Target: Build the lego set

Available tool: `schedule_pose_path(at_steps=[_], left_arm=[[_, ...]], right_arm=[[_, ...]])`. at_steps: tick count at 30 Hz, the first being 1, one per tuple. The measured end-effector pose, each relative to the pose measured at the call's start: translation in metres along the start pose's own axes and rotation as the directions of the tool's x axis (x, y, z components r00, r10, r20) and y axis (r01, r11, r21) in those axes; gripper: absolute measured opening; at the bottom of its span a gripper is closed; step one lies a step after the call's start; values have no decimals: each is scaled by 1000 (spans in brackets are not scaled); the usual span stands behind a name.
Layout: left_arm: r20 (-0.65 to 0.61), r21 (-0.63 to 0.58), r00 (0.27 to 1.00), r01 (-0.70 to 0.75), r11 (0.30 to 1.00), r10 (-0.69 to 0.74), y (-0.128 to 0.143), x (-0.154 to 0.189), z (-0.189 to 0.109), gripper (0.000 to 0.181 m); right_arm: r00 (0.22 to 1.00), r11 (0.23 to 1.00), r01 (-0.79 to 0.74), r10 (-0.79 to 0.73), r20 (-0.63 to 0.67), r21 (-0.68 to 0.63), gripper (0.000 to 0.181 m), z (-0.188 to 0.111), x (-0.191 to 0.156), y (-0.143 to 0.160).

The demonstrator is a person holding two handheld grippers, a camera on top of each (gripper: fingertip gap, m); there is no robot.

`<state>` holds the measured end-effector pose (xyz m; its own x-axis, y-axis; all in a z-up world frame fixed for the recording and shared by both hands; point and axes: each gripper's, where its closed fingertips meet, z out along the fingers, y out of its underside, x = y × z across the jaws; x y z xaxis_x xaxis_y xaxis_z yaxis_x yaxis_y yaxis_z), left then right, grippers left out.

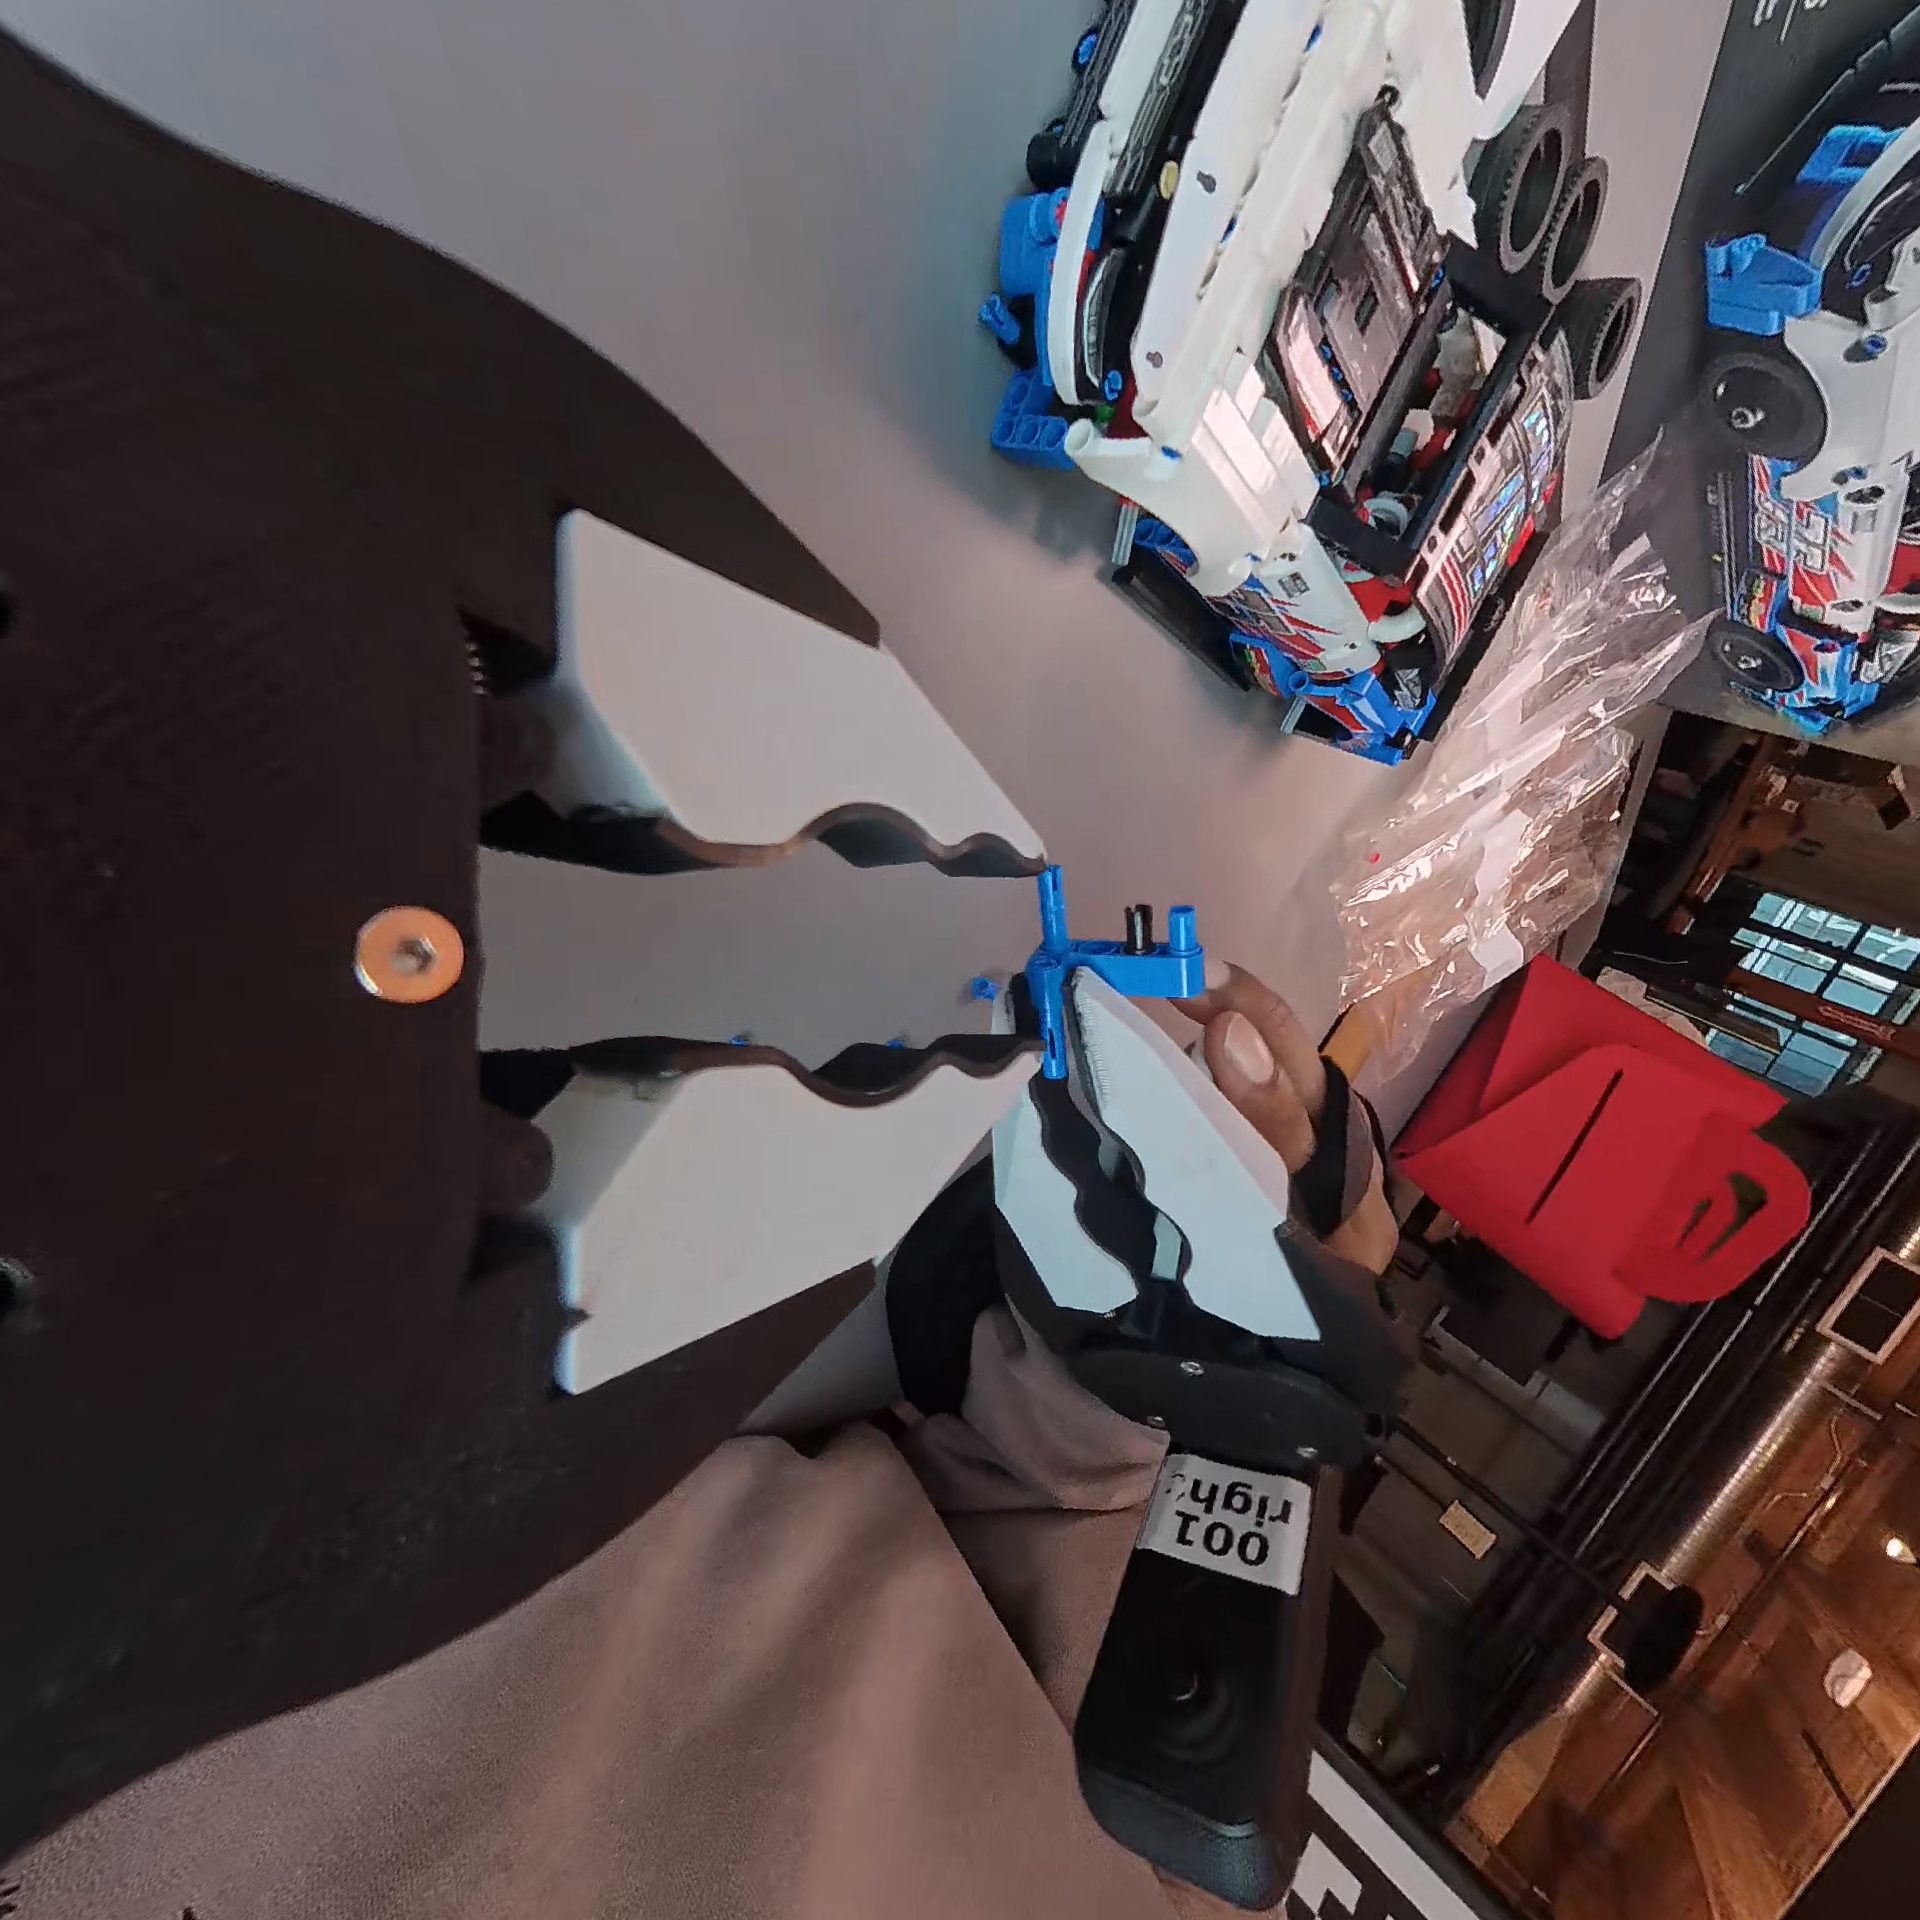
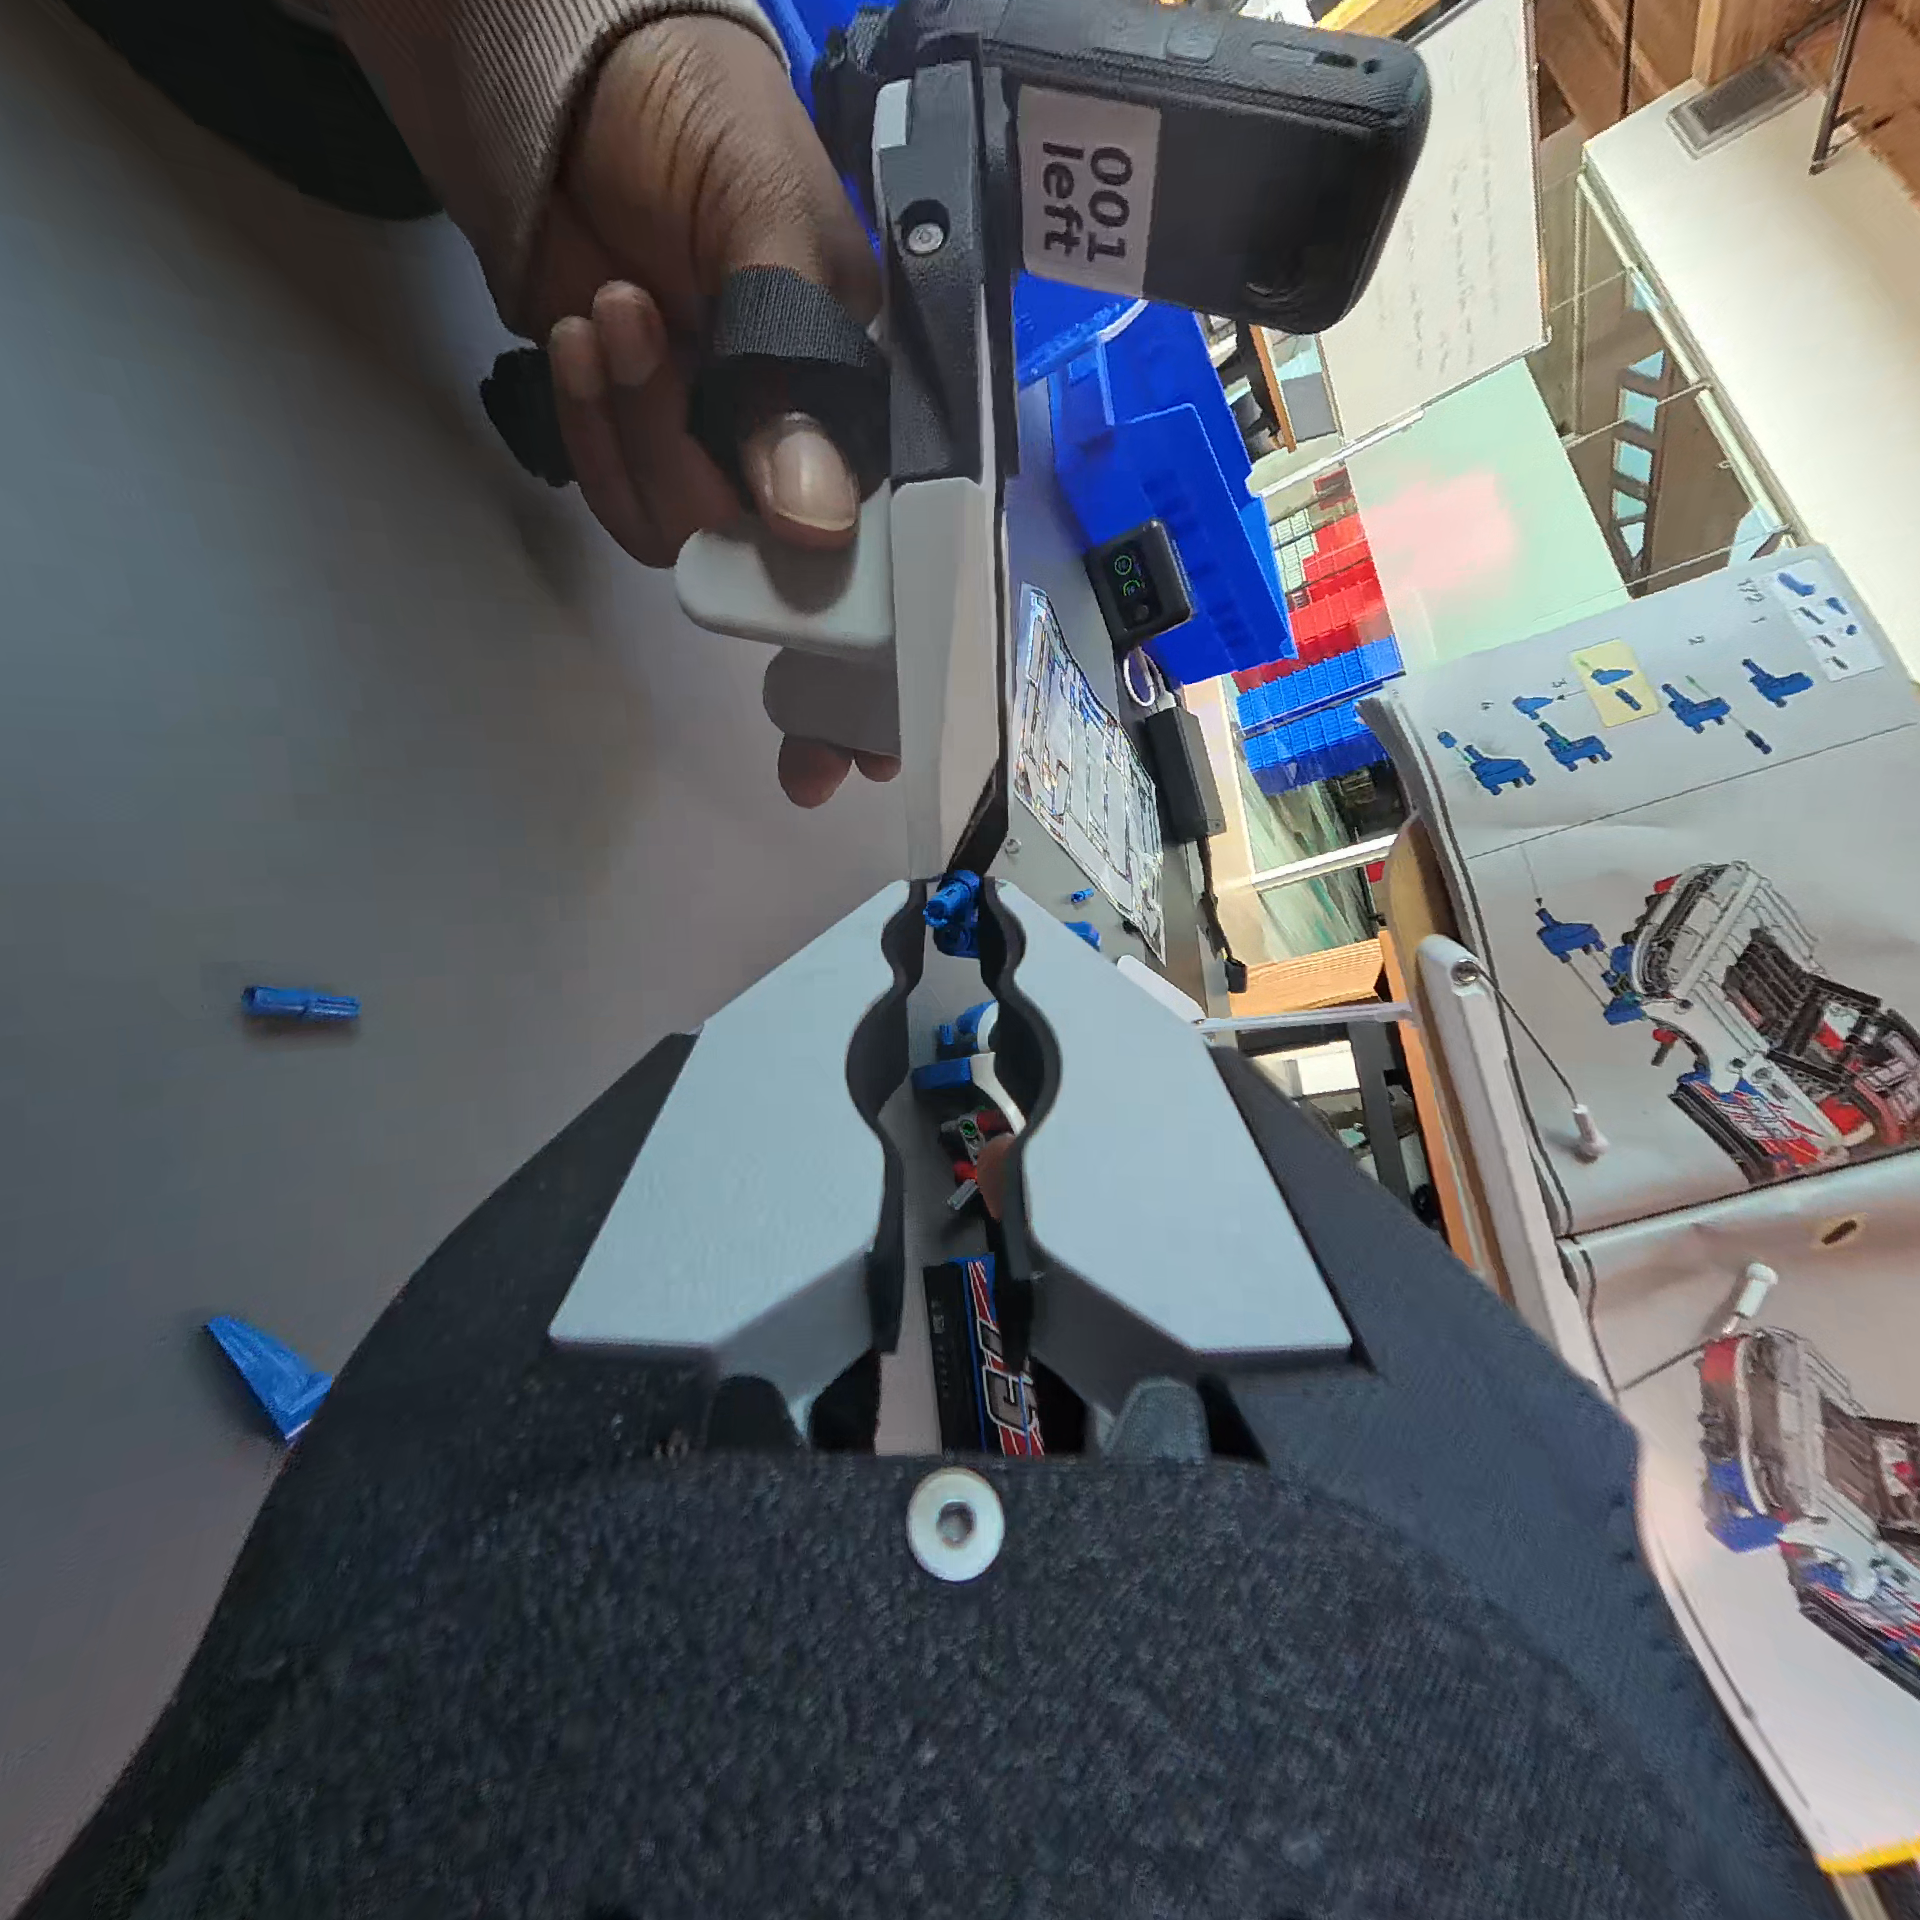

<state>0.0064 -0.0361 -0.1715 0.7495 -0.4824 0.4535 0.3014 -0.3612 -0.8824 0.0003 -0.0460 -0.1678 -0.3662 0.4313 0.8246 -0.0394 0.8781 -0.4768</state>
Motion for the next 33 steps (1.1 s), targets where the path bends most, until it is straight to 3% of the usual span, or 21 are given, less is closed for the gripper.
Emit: schedule_pose_path(at_steps=[7, 13, 16, 19, 21, 24, 26, 30, 33], left_arm=[[-128, 52, 992, 29, 998, -22, -10, 18, -5, 25], [-230, 73, 970, 96, 993, -77, -15, 30, -6, 27], [-139, 63, 990, -9, 998, 18, -13, 22, -6, 22], [56, 38, 969, -242, 970, 240, -16, 9, -8, 22], [210, -36, 873, -443, 896, 440, -16, -1, -9, 22], [269, -159, 730, -609, 777, 628, -7, -1, -3, 20], [264, -195, 703, -631, 751, 660, 0, 0, 2, 14], [266, -195, 702, -632, 750, 660, 0, 3, 4, 2], [248, -70, 758, -607, 791, 604, -12, 15, 1, 2]], right_arm=[[964, 948, -263, 250, 91, 180, 10, -13, 9, -18], [914, 878, -403, 370, 167, 258, 9, -21, 14, -28], [867, 826, -498, 470, 166, 262, 4, -22, 25, -24], [803, 773, -595, 565, 187, 220, 4, -19, 30, -16], [729, 713, -682, 645, 228, 163, 4, -15, 28, -12], [634, 630, -768, 721, 280, 117, 4, -11, 24, -13], [595, 600, -796, 748, 293, 84, 4, -7, 20, -16], [605, 607, -790, 747, 277, 88, 4, -3, 16, -21], [562, 509, -827, 741, 367, 239, 31, -19, 35, -41]])
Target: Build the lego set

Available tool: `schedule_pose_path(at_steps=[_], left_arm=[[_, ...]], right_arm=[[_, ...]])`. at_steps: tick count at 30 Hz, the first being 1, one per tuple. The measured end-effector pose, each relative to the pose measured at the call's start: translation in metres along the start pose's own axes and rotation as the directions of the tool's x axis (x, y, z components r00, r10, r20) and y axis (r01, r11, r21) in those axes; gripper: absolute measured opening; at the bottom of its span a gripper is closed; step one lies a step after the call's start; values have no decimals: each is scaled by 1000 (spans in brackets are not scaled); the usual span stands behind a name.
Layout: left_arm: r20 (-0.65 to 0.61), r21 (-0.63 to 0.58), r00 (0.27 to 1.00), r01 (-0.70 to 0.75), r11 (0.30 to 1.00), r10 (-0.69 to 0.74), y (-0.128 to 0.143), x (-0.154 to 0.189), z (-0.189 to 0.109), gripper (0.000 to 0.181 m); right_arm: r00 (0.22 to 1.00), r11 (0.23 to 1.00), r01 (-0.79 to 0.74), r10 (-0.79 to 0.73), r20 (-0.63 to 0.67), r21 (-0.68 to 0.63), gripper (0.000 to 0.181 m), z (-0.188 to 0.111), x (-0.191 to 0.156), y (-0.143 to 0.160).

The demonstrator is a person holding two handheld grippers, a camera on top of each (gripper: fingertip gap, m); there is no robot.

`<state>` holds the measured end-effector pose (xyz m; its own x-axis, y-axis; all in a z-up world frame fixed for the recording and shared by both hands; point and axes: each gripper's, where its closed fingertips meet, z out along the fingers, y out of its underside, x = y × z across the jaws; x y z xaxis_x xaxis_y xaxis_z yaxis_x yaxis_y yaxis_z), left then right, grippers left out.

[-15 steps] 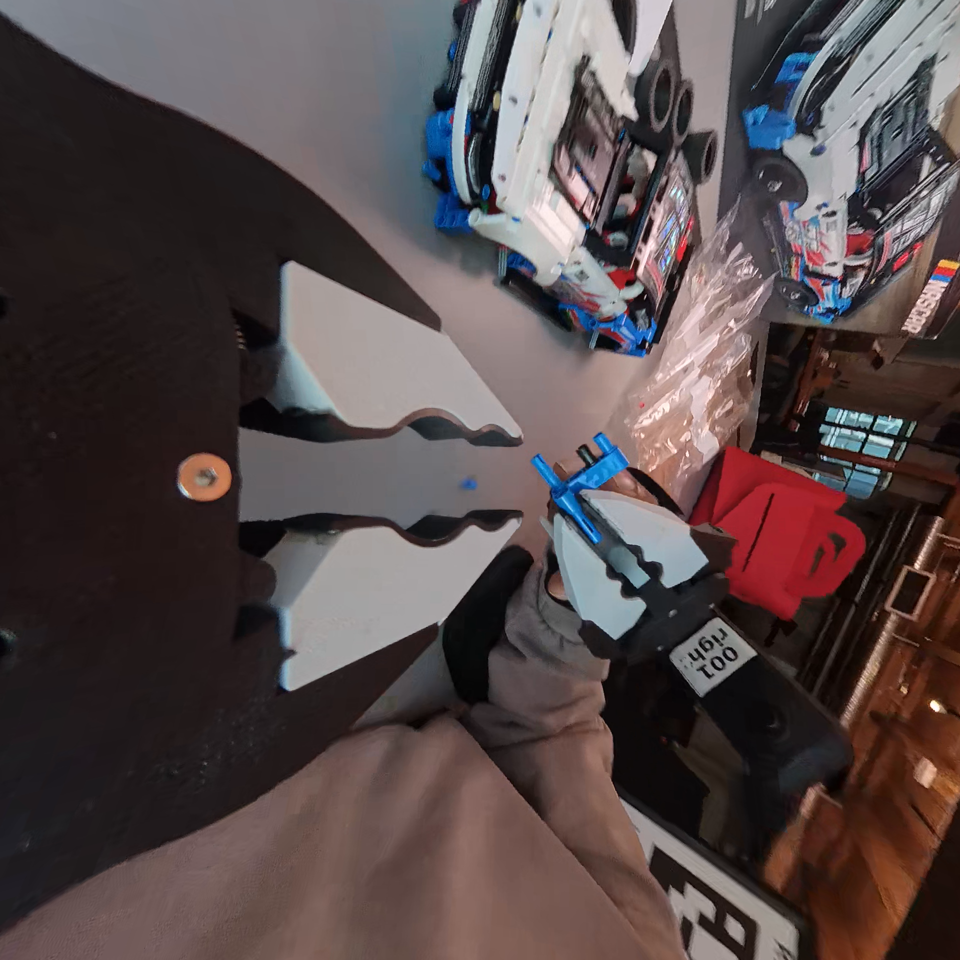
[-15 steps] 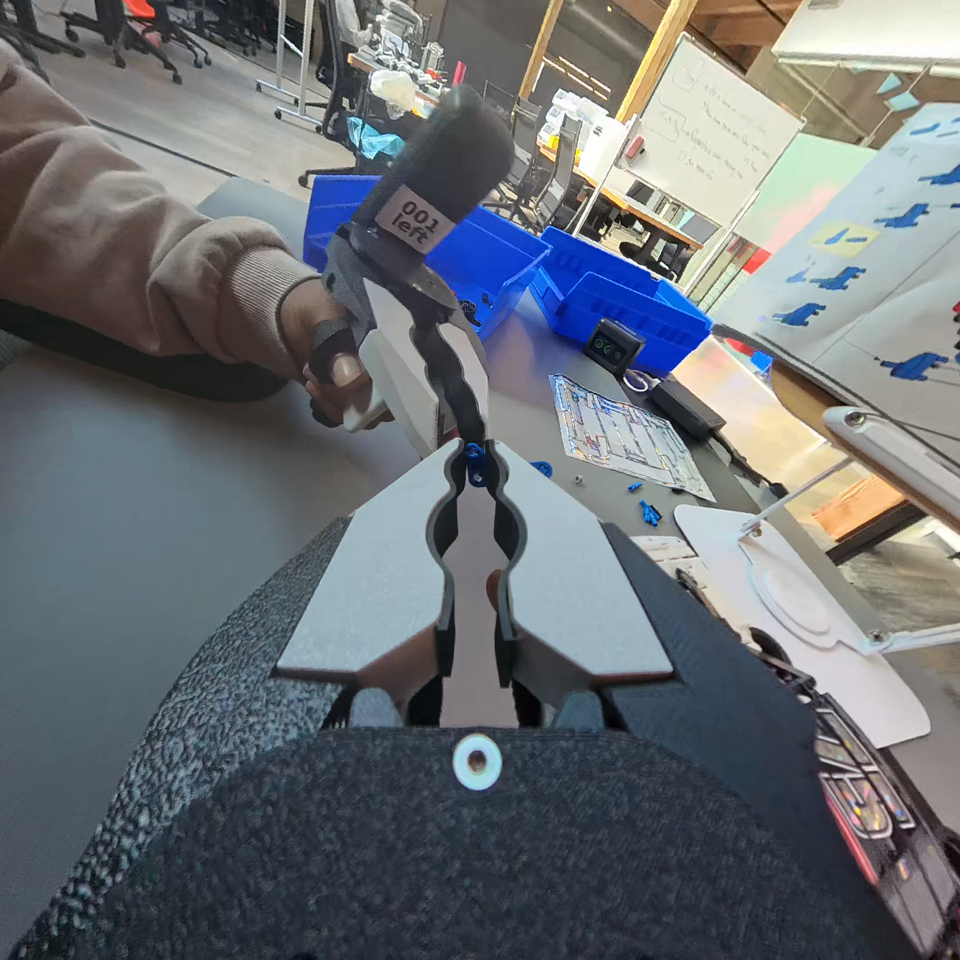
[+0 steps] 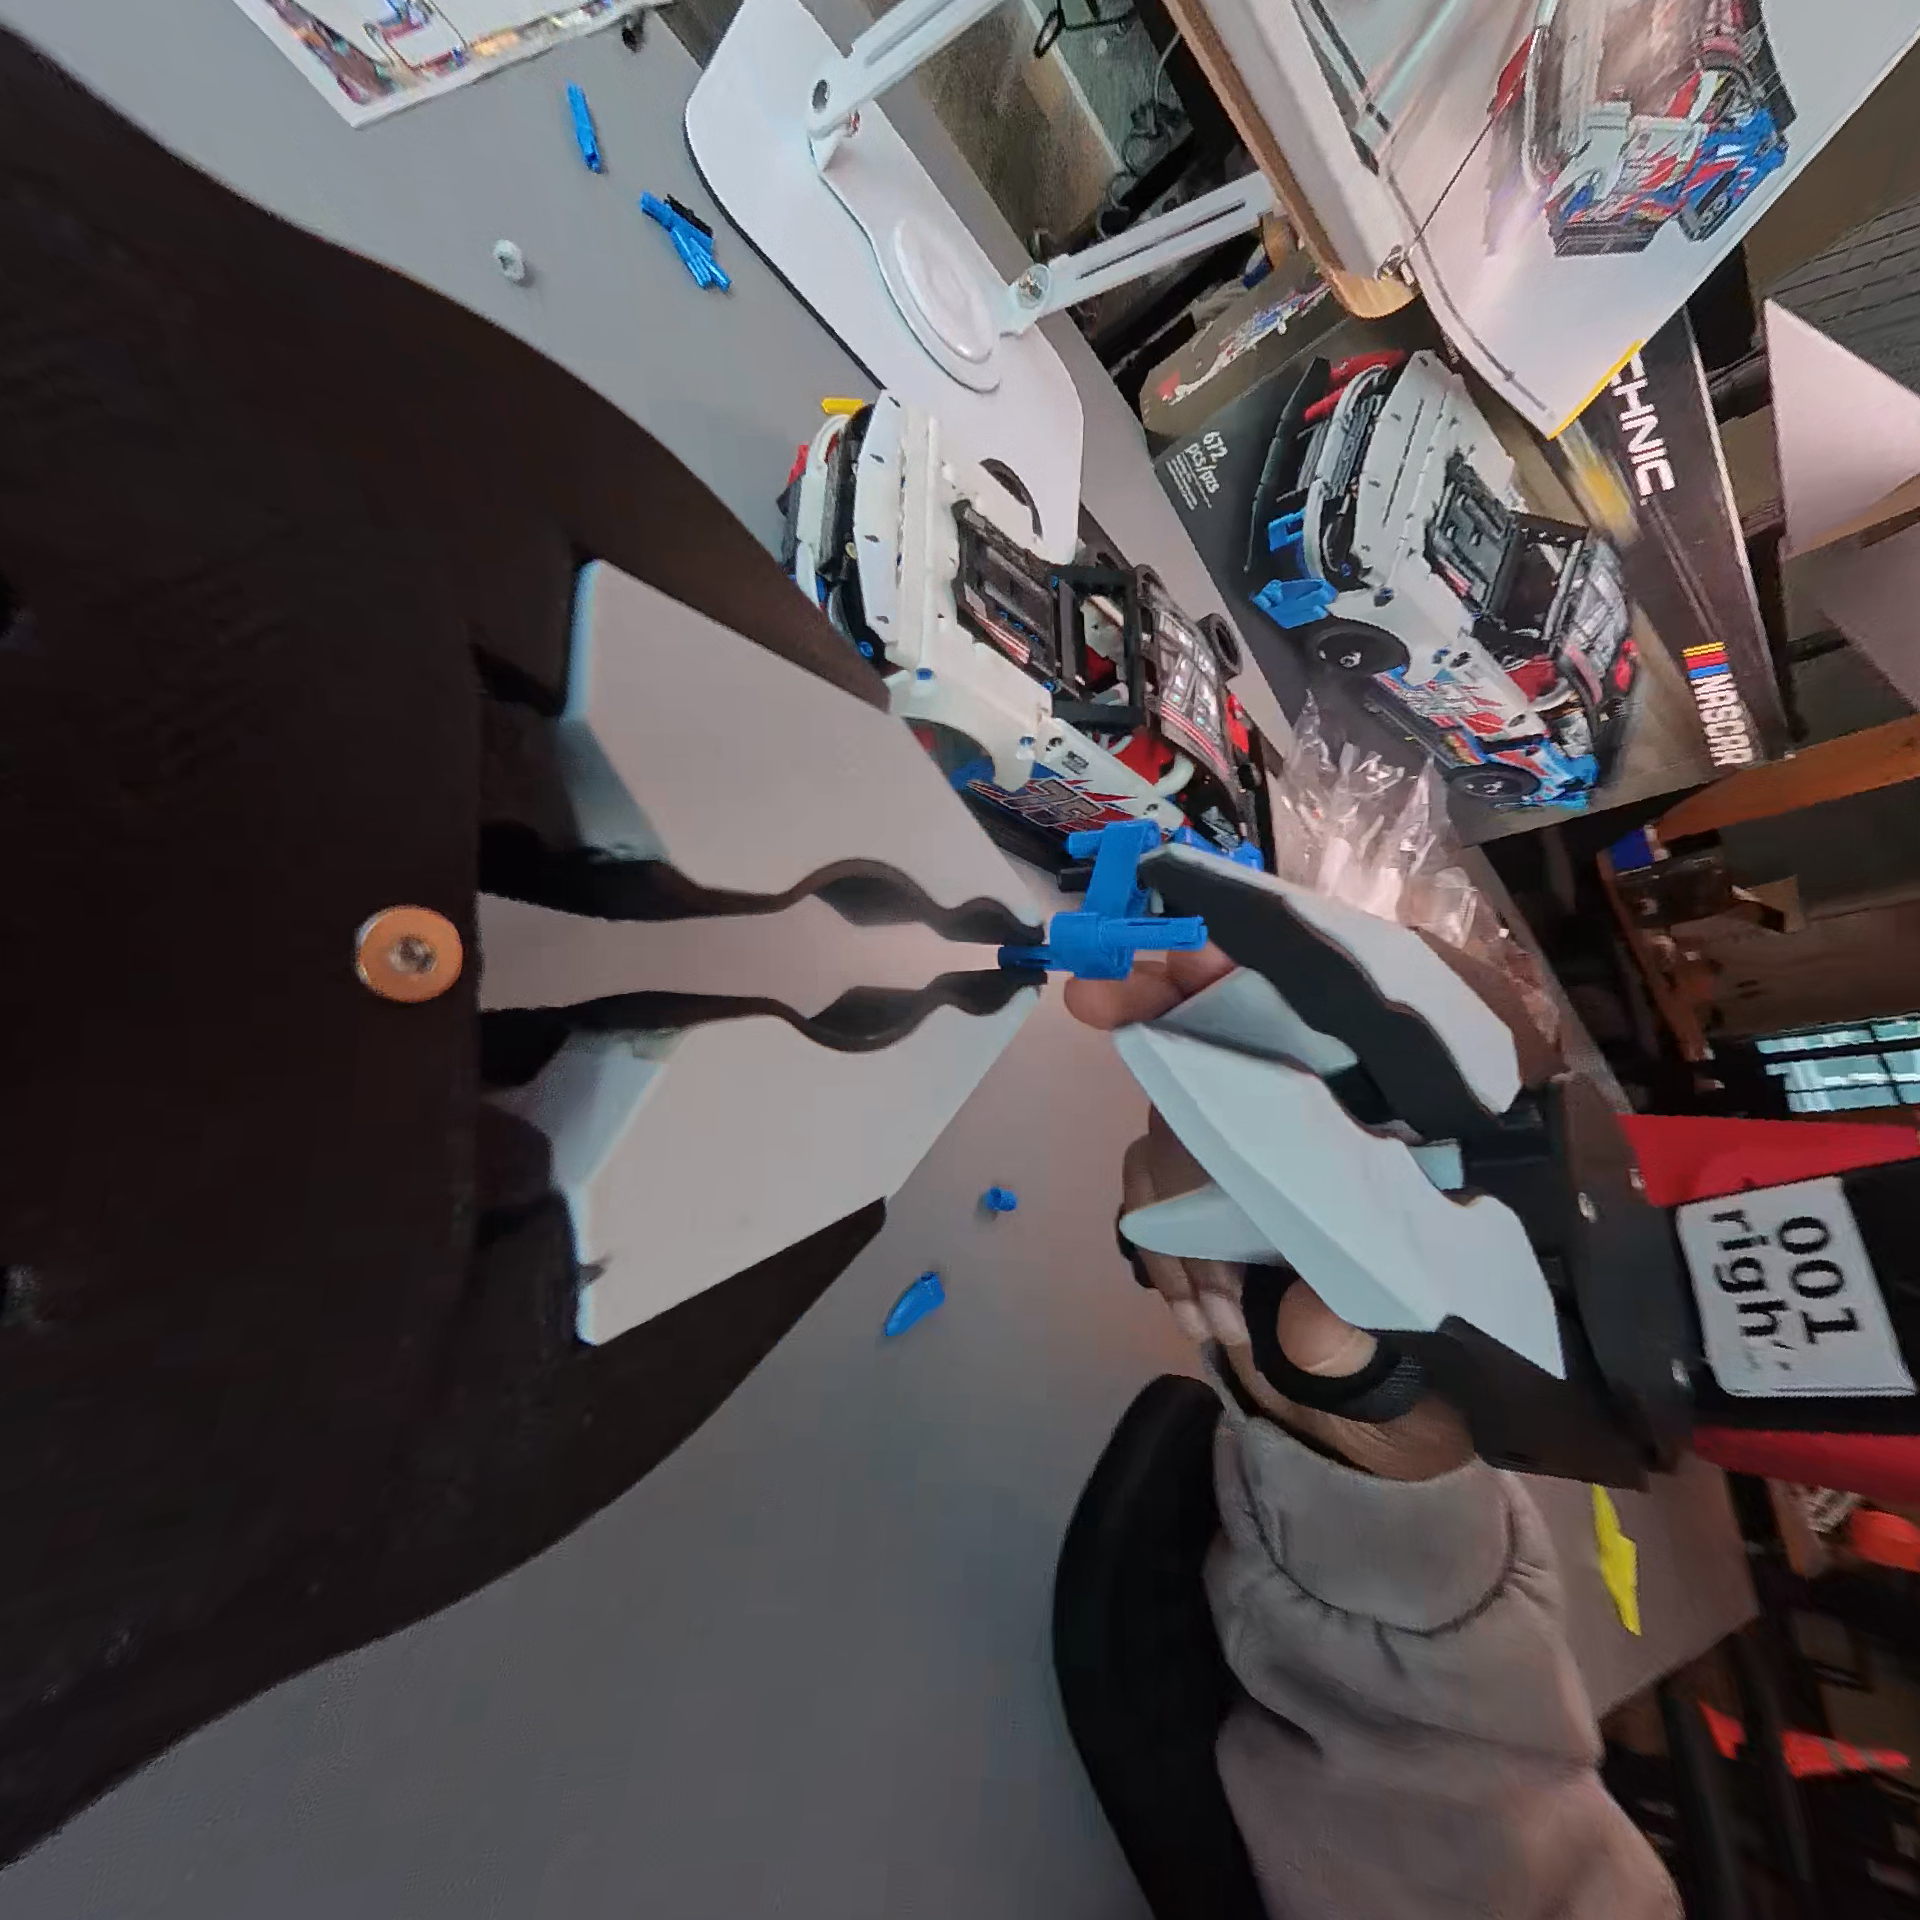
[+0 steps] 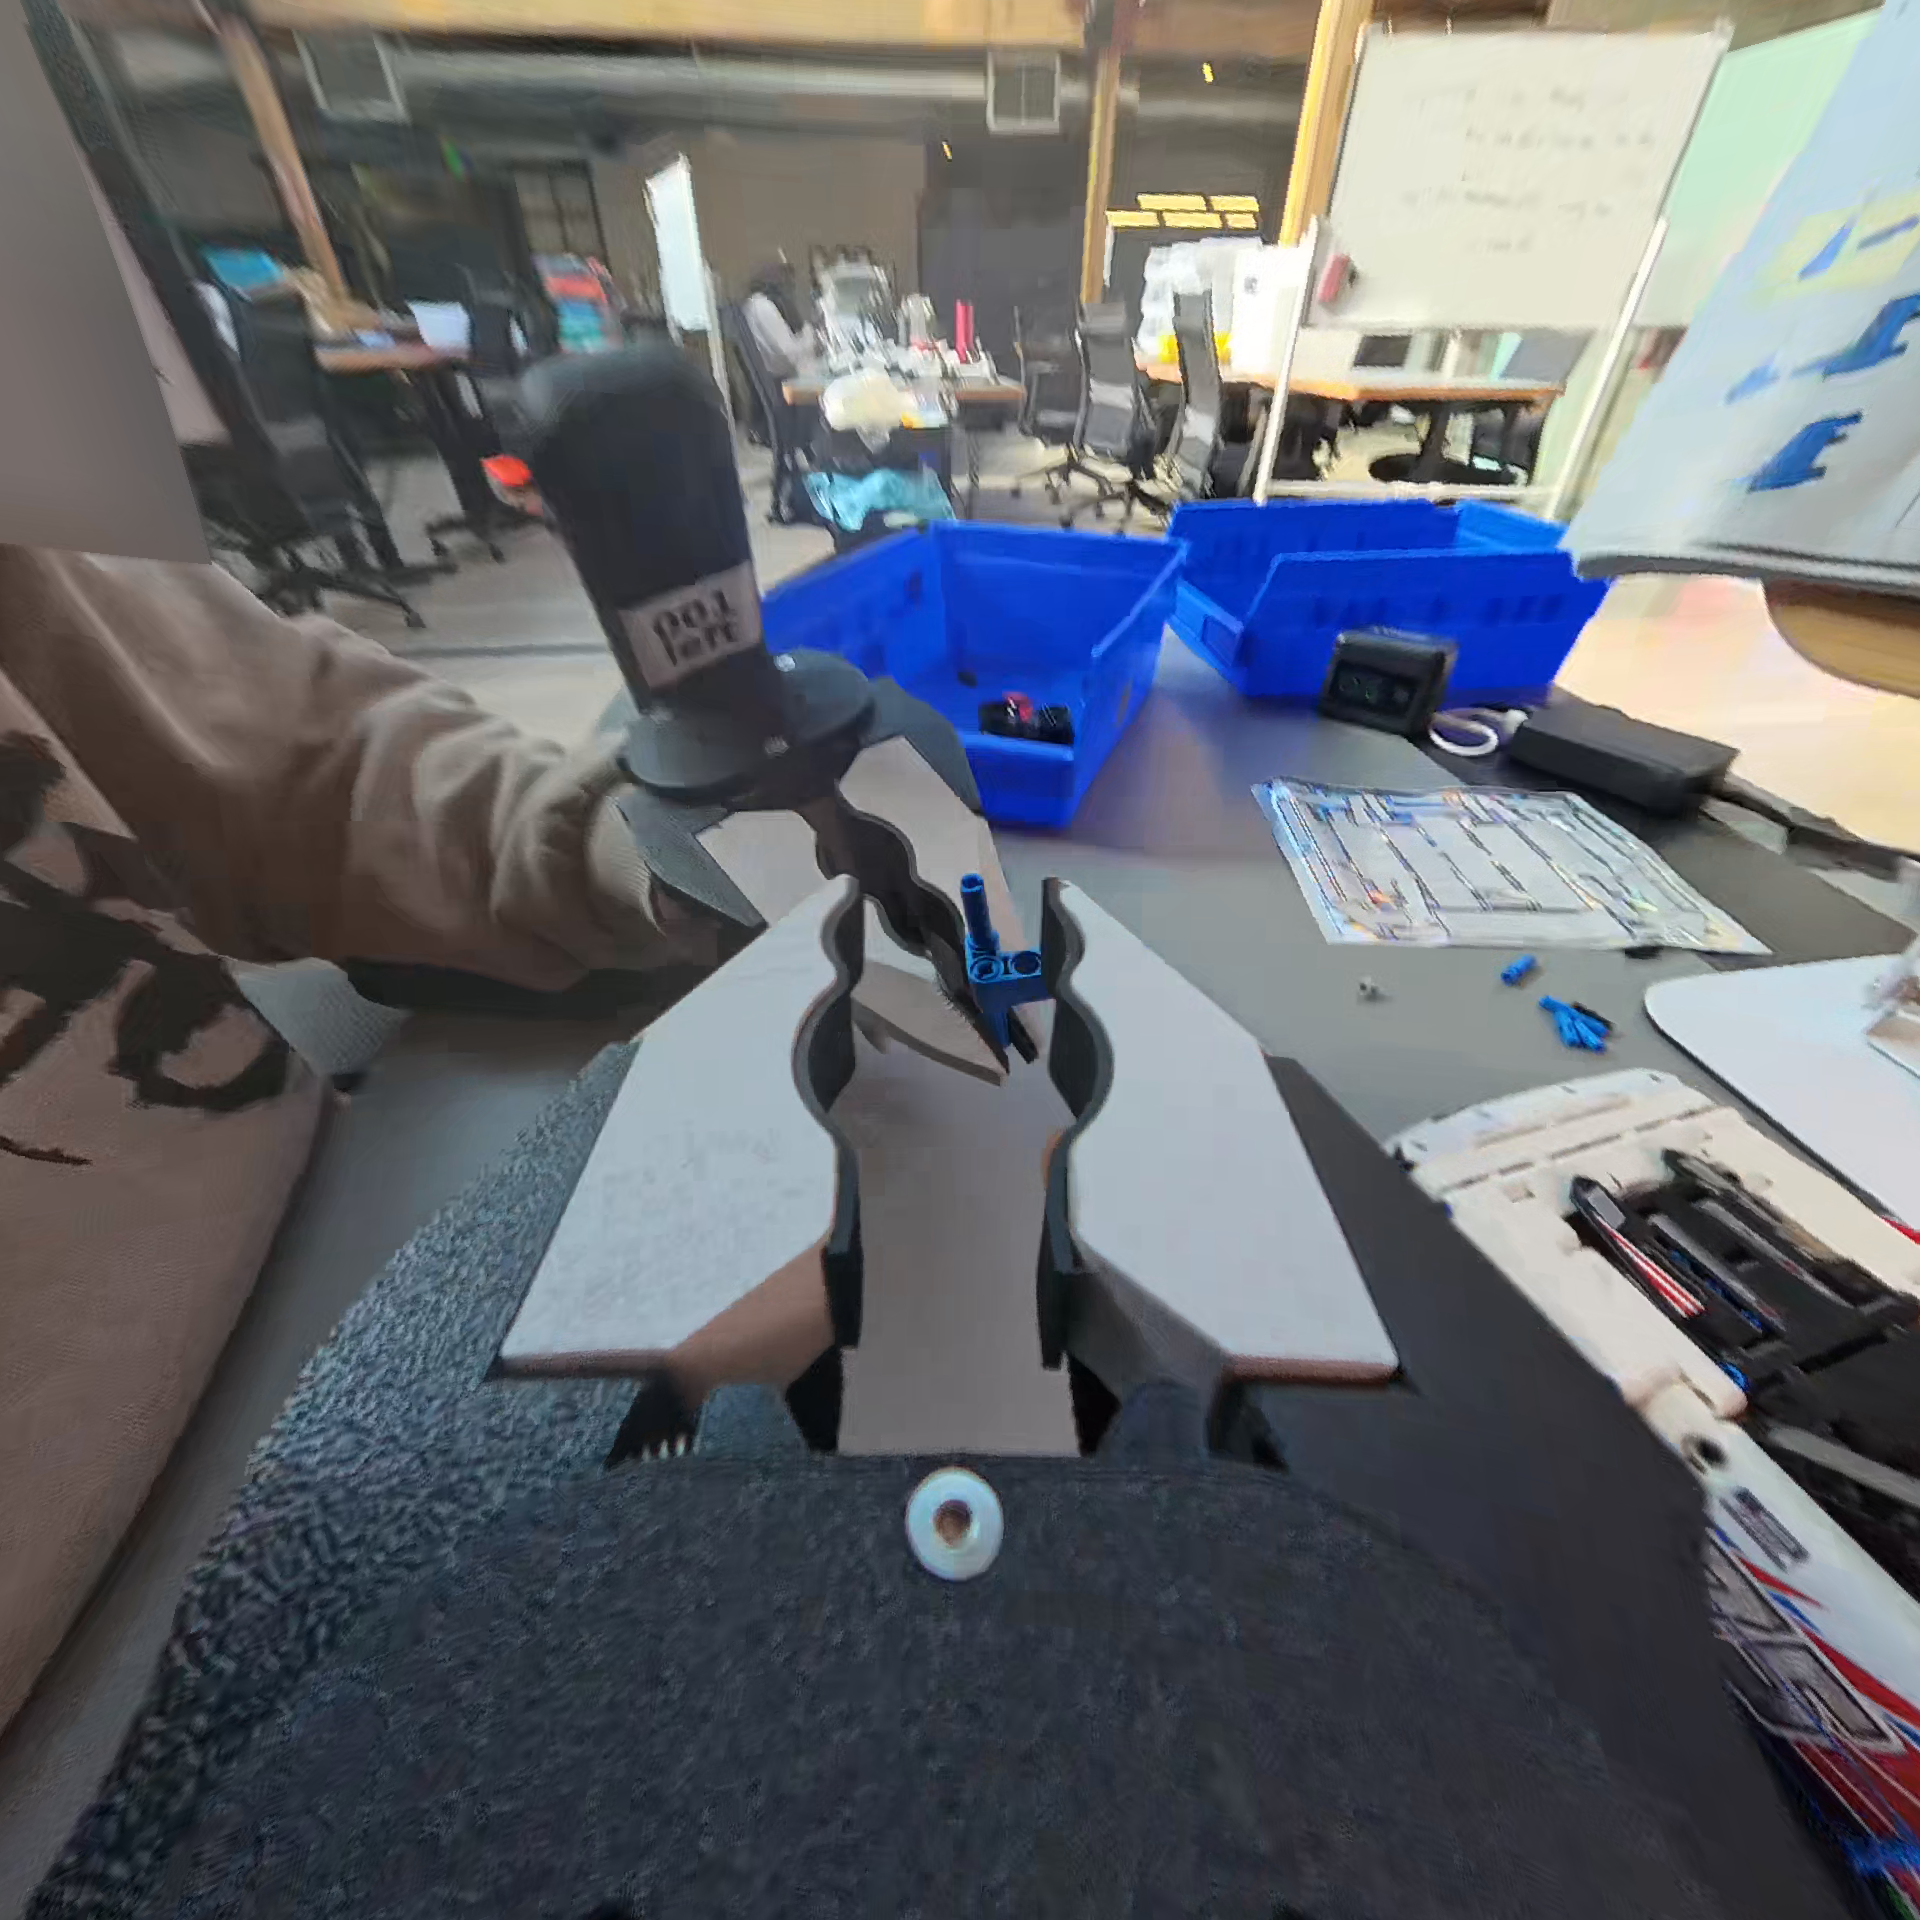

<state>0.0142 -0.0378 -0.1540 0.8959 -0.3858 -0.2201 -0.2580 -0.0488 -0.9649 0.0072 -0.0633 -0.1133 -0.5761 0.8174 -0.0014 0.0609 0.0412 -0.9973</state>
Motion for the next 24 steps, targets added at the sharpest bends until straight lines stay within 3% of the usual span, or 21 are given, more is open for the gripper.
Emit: schedule_pose_path(at_steps=[2, 5, 10, 13, 15, 18, 22, 24], left_arm=[[-36, 108, 998, 48, 993, -44, -17, 1, -7, 2], [-105, 245, 992, 95, 965, -72, -39, 7, -17, 2], [-267, 336, 956, 212, 918, -123, -57, 28, -24, 2], [-314, 329, 944, 204, 922, -97, -57, 40, -23, 2], [-335, 322, 938, 204, 925, -91, -56, 46, -22, 2], [-345, 270, 933, 200, 942, -100, -50, 48, -19, 3], [-281, 122, 951, 169, 978, -129, -25, 32, -11, 19], [-241, 49, 961, 154, 987, -138, -12, 24, -7, 25]], right_arm=[[997, 990, -68, 61, 54, 127, 36, -14, 3, -23], [992, 981, -126, 120, 51, 148, 27, -27, 21, -22], [913, 938, -307, 243, 329, 160, 23, -25, -7, -21], [863, 919, -371, 290, 414, 130, 20, -21, -18, -17], [820, 906, -408, 311, 480, 111, 7, -22, -27, -16], [803, 912, -405, 319, 503, 68, 1, -27, -27, -14], [931, 976, -173, 207, 301, -136, 1, -27, -8, 19], [962, 965, -68, 130, 240, -252, 2, -28, -4, 39]])
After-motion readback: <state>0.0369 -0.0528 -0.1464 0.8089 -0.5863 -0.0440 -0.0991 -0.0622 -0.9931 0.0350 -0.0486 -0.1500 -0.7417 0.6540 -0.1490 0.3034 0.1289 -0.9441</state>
